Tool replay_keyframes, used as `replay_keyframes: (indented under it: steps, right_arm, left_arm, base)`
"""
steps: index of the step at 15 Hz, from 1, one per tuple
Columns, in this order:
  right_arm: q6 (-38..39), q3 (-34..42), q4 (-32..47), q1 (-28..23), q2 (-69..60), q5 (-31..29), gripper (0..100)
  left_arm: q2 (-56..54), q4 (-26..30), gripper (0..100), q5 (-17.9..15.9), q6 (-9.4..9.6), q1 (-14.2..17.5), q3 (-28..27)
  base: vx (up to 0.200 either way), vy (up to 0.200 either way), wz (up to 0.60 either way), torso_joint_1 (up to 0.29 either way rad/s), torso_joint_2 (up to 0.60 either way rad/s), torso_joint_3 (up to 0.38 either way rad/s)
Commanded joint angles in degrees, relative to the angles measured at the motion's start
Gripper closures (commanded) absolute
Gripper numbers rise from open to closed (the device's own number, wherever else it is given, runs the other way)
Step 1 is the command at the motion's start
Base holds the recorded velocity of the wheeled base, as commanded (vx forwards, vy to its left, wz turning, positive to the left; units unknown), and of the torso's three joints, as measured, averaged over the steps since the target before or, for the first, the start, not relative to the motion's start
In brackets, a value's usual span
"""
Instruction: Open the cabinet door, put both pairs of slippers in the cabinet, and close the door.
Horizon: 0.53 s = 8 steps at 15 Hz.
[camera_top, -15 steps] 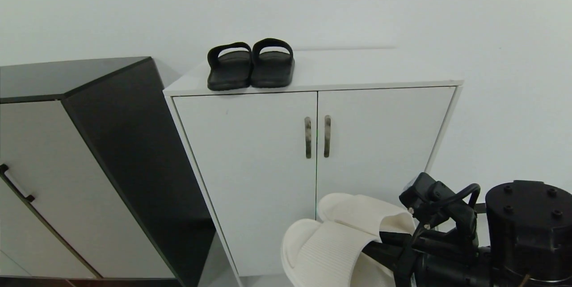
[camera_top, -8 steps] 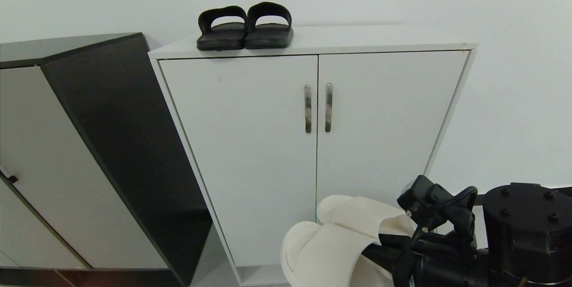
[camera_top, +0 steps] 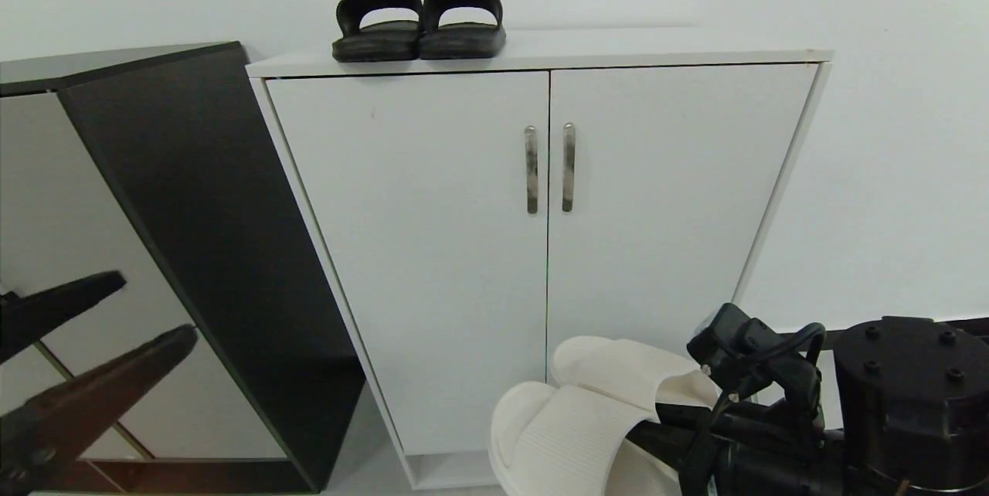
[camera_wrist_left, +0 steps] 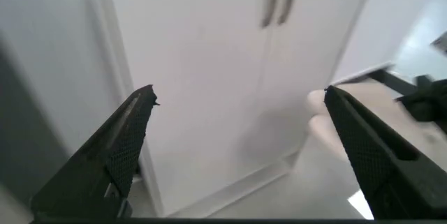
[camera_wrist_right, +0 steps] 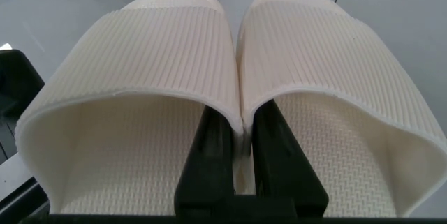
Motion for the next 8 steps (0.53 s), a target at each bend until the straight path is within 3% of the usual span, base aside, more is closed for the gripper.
replay_keyframes:
  steps: [1,2,3,4,5,8]
  right_arm:
    - [-0.01,-0.10,-0.09,0.03,-0.23,-0.04,100]
    - [-0.01,-0.10,-0.09,0.03,-0.23,-0.04,100]
    - [-0.01,-0.02,0.00,0.03,-0.58,0.05,100]
    - [-0.01,-0.02,-0.09,-0.05,-0.23,0.05,100]
    - [-0.01,0.07,0.00,-0.05,-0.14,0.23,100]
    - [0.16,0.07,-0.09,-0.05,0.12,0.40,100]
  left_arm:
    - [11.35,-2.28,0,-0.73,-0.24,-11.07,-7.64]
    - [11.35,-2.28,0,-0.73,-0.24,-11.07,-7.64]
    - [13.81,-1.84,0,1.90,-0.24,-17.49,-9.58]
    - [20.40,-1.66,0,8.41,-0.24,-26.63,-12.65]
    - [24.71,-2.54,0,9.73,-0.24,-29.97,-14.76]
    - [36.92,-7.37,0,10.08,-0.68,-35.15,-22.32]
  base:
    - [0.000,0.000,0.00,0.000,0.00,0.000]
    - [0.000,0.000,0.00,0.000,0.00,0.000]
    - [0.000,0.000,0.00,0.000,0.00,0.000]
    - [0.000,0.000,0.00,0.000,0.00,0.000]
    - [0.000,0.000,0.00,0.000,0.00,0.000]
    - [0.000,0.000,0.00,0.000,0.00,0.000]
